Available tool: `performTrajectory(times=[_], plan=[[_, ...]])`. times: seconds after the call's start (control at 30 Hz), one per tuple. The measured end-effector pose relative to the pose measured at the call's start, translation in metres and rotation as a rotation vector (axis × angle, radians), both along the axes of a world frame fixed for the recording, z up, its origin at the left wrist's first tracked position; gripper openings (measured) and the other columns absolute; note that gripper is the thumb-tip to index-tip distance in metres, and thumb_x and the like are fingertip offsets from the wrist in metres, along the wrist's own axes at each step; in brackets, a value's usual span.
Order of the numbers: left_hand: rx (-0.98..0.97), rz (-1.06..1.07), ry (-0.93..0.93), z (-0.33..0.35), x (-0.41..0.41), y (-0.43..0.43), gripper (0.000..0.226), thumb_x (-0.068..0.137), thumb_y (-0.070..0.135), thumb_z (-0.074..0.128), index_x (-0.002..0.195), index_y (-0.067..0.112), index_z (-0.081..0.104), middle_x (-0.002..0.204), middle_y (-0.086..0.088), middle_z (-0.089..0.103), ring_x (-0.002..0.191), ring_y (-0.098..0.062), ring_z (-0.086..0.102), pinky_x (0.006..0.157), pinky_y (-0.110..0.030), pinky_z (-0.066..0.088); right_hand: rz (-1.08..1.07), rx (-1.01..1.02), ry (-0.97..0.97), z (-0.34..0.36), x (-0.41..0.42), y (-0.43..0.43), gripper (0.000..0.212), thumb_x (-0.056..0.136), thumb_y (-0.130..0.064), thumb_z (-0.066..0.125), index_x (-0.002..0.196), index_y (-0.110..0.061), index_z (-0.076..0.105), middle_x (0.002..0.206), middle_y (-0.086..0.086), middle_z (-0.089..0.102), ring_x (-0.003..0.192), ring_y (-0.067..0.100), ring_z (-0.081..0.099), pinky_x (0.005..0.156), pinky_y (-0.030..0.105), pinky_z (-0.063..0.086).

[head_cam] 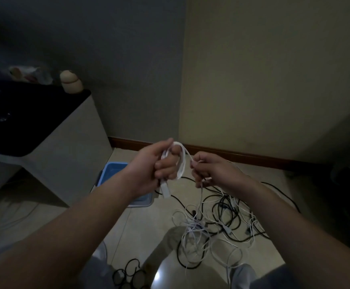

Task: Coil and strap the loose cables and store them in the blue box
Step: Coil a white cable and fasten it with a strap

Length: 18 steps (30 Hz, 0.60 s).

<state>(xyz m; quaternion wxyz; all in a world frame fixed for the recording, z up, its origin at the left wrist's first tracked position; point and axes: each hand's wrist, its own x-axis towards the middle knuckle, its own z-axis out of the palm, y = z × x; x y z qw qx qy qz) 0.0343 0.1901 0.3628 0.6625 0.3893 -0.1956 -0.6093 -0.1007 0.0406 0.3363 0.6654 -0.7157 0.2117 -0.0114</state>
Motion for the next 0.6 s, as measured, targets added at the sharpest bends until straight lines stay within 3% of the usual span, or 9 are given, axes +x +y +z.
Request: performTrajectory(times=[0.17,0.3,0.47,0.6], plan=[[-0.07,0.184,0.226,0.002,0.01,0.001,0.037,0.105,0.037,0.035,0.082,0.015,0.054,0.051,0.007,0.037,0.041,-0.007,0.037,0.056,-0.021,0.042,0.002,-0.008,0.081,-0.001,-0.002,0.005,0.017,0.105,-0.021,0.047,0.093,-0.013,0.057,0.065,0.003,0.05,0.058,0.014,0.049,0.078,0.043,0.049],[-0.097,0.297,0.342,0.005,0.014,0.002,0.034,0.104,0.036,0.038,0.087,0.012,0.056,0.064,0.003,0.05,0.054,-0.01,0.05,0.065,-0.021,0.046,0.038,-0.016,0.167,-0.003,-0.004,0.008,0.021,0.105,-0.025,0.044,0.094,-0.013,0.057,0.066,0.004,0.052,0.058,0.016,0.048,0.069,0.039,0.05],[-0.083,0.464,0.282,0.007,0.021,0.005,0.038,0.104,0.04,0.037,0.097,0.009,0.057,0.08,-0.006,0.068,0.071,-0.02,0.068,0.068,-0.027,0.057,0.049,-0.112,0.169,-0.006,-0.004,0.013,0.014,0.105,-0.019,0.045,0.095,-0.014,0.053,0.066,0.003,0.051,0.055,0.015,0.045,0.056,0.029,0.042],[-0.038,0.472,0.155,0.003,0.02,0.004,0.051,0.104,0.047,0.032,0.128,0.004,0.048,0.11,-0.018,0.074,0.099,-0.03,0.073,0.081,-0.038,0.055,0.156,-0.416,0.131,-0.006,-0.001,0.022,0.011,0.102,-0.024,0.052,0.101,-0.023,0.063,0.067,-0.005,0.063,0.054,0.008,0.05,0.055,0.025,0.042]])
